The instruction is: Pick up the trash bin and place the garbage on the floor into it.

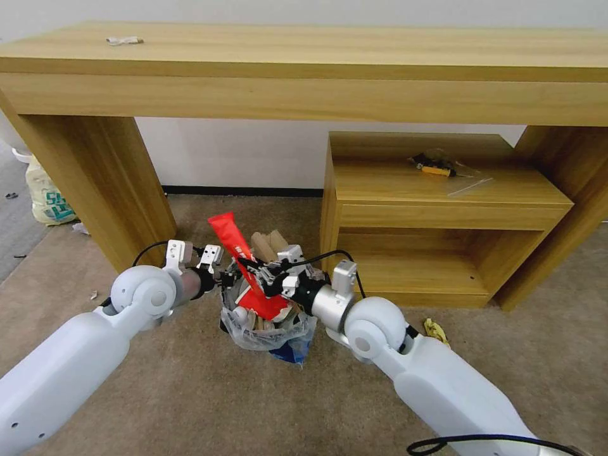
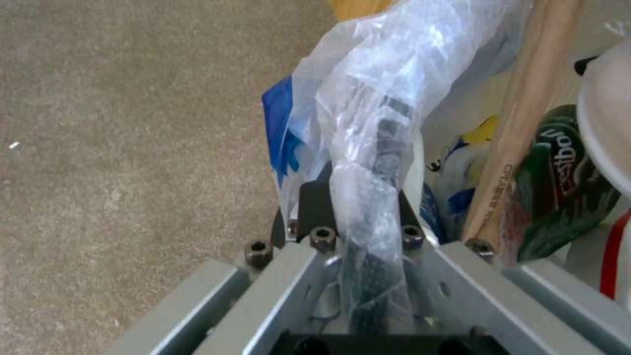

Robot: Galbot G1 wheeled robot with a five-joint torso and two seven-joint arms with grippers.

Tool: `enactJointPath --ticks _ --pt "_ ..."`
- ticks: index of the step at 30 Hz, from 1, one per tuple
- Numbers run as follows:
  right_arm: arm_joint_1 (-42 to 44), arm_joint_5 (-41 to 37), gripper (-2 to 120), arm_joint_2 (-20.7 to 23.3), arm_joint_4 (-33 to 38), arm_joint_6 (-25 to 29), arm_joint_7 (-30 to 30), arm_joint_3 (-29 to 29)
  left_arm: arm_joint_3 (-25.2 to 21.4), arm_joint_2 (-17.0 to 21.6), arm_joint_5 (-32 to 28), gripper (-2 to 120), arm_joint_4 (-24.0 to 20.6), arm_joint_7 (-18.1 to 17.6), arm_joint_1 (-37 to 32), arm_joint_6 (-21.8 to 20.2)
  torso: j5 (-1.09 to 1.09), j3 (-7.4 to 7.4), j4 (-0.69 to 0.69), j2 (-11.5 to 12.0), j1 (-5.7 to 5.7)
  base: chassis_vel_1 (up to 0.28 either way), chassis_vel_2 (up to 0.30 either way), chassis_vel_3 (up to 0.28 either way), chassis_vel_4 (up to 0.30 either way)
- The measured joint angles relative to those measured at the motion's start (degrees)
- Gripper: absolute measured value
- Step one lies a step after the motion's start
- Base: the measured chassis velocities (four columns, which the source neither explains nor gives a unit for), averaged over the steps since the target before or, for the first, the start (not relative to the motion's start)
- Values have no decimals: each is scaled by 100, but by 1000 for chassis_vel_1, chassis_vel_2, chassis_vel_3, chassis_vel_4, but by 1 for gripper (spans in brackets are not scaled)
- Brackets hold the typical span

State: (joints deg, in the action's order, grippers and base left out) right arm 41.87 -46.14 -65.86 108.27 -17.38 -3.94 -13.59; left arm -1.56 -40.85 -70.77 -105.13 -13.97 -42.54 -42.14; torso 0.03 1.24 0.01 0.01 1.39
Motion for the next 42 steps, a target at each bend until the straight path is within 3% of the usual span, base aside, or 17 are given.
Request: enactJointPath --ticks 9,29,42 --pt "-40 472 0 -168 -380 26 2 -45 -82 67 -3 0 -109 9 -123 0 -1 0 0 0 0 0 0 0 0" --pt "-13 691 0 -352 -698 59 144 -106 -110 129 -8 0 -149 50 -131 0 0 0 0 0 0 0 0 0 0" --pt "78 694 45 -283 -625 40 275 -107 -130 136 -8 0 -173 52 -162 0 -1 0 0 0 0 0 0 0 0"
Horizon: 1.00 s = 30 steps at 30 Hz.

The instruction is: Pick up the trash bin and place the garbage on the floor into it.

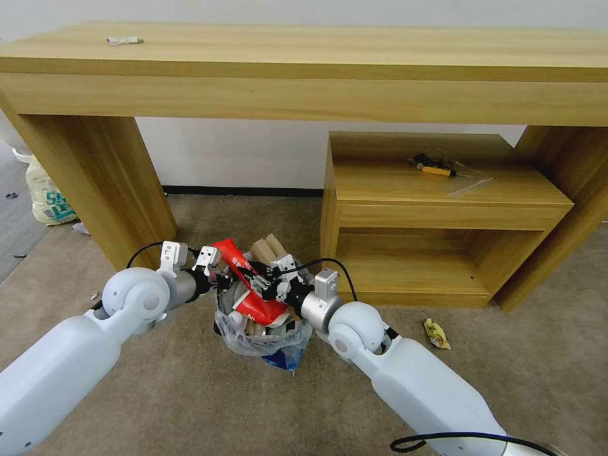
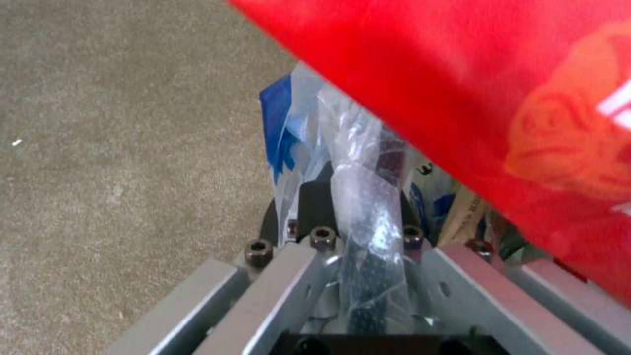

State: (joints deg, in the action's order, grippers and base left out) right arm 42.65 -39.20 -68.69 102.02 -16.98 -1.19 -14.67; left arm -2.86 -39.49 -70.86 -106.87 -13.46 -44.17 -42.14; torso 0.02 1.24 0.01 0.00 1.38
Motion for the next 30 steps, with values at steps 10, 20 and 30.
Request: enactJointPath --ticks 10,20,30 --pt "87 -130 84 89 266 -22 87 0 -1 -39 32 0 110 17 -5 0 0 0 0 0 0 0 0 0 0" --pt "103 -202 100 94 337 -29 125 -17 -2 -65 94 0 236 97 -7 0 0 0 0 0 0 0 0 0 0" --pt "141 -399 100 146 545 -62 290 -39 2 -92 121 0 349 146 30 0 0 0 0 0 0 0 0 0 0"
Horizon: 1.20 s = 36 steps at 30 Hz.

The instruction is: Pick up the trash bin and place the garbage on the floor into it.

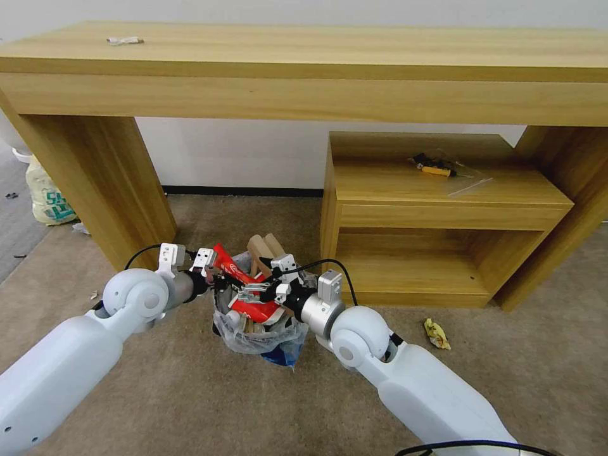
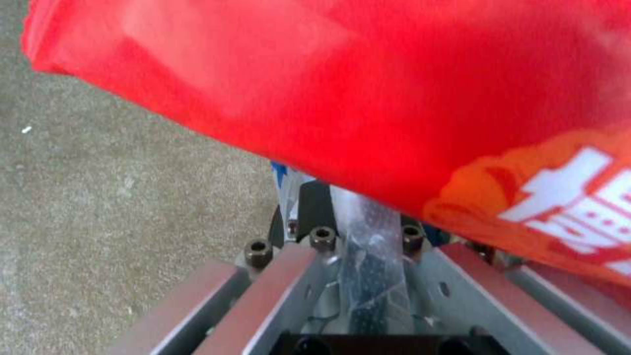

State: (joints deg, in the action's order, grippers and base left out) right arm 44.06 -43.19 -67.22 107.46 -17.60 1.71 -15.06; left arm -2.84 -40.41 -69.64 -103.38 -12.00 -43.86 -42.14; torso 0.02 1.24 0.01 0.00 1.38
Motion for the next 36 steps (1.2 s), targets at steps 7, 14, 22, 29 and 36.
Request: enactJointPath --ticks 7,14,22,29,36 --pt "52 1 100 136 205 2 12 68 12 -26 30 0 41 5 0 0 0 0 0 0 0 0 0 0 0" --pt "226 -182 100 484 689 -21 13 435 -5 -11 64 0 70 51 -34 0 -1 0 0 0 0 0 0 0 0" --pt "661 -284 100 825 1118 -57 4 1051 -126 20 70 0 57 67 -155 0 -1 0 0 0 0 0 0 0 0" --pt "1199 -181 100 1166 1241 -69 9 1818 -246 97 77 0 -62 64 -290 0 -2 0 1 0 0 0 0 0 0" --pt "1743 -119 100 1426 1186 13 24 2426 -380 161 90 0 -160 66 -454 0 0 0 -1 0 0 0 0 0 0"
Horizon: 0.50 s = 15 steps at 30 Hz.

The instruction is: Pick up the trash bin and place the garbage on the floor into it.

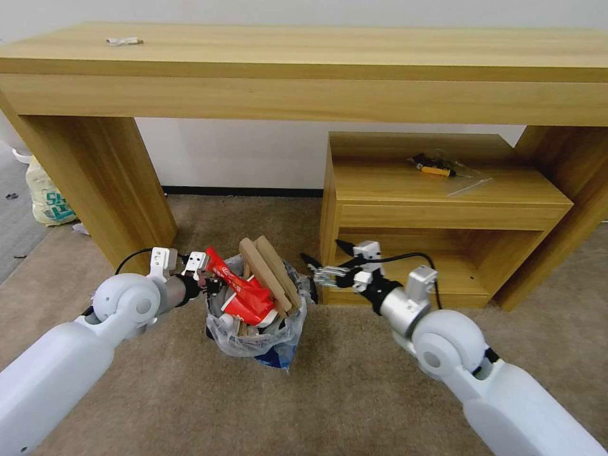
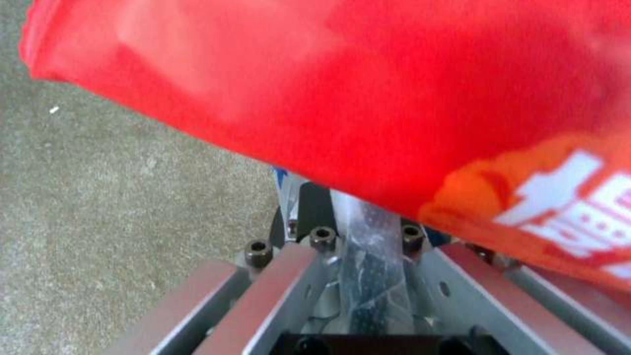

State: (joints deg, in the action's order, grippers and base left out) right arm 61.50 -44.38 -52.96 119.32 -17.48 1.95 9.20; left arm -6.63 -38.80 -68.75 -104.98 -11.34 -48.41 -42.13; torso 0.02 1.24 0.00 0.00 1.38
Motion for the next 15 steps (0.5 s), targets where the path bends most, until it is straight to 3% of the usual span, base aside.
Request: enactJointPath --ticks 8,15 --pt "992 363 100 94 -206 226 -317 736 -105 54 15 0 -67 10 -122 0 -1 0 1 0 0 0 0 0 0" --pt "1525 742 100 52 -1060 605 -558 1397 -149 58 37 0 -149 16 -204 0 0 0 1 0 0 0 0 0 0"
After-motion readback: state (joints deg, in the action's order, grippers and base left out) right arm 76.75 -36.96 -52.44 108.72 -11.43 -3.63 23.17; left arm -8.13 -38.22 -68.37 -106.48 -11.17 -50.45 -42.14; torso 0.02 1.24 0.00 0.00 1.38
